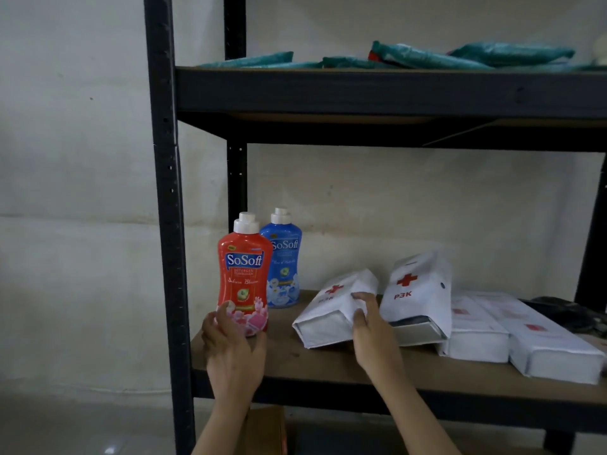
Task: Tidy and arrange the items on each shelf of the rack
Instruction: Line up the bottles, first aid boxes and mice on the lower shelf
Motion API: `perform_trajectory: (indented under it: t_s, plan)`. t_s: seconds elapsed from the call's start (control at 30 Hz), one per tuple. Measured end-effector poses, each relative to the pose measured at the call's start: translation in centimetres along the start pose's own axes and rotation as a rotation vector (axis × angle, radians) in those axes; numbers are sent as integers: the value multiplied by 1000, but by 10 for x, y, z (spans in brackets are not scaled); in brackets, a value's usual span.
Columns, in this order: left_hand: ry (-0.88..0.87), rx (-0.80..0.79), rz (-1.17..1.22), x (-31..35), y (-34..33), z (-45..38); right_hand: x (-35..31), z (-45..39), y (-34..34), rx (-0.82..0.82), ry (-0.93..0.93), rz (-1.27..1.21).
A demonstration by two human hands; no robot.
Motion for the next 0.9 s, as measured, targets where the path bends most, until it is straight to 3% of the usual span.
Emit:
perform_trajectory:
  t_s: [0.2,0.37,0.53,0.6,0.7,0.9]
  plan:
    - [7,-6,-10,0,-2,0,4,0,-12,98,3,546]
    - [-18,23,-1,2,2,1,6,3,-13,128,47,523]
    - [-73,74,61,5,0,12,-3,24,43,545,298,531]
    - [-109,64,57,11,-5,20,14,22,65,624,127,555]
    - [-161,31,55,26,-12,28,48,15,80,532,-136,434]
    - [-222,17,76,55,-22,31,51,6,82,428,-150,425]
Point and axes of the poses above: each hand's wrist, its own z-axis away from the middle knuckle, its own y-axis out of the back of the hand, x = y × z, the point moved 5 cm from there along -z, towards the middle knuckle, and after that the axes turned 4 degrees about -x, right-handed, at the moved point
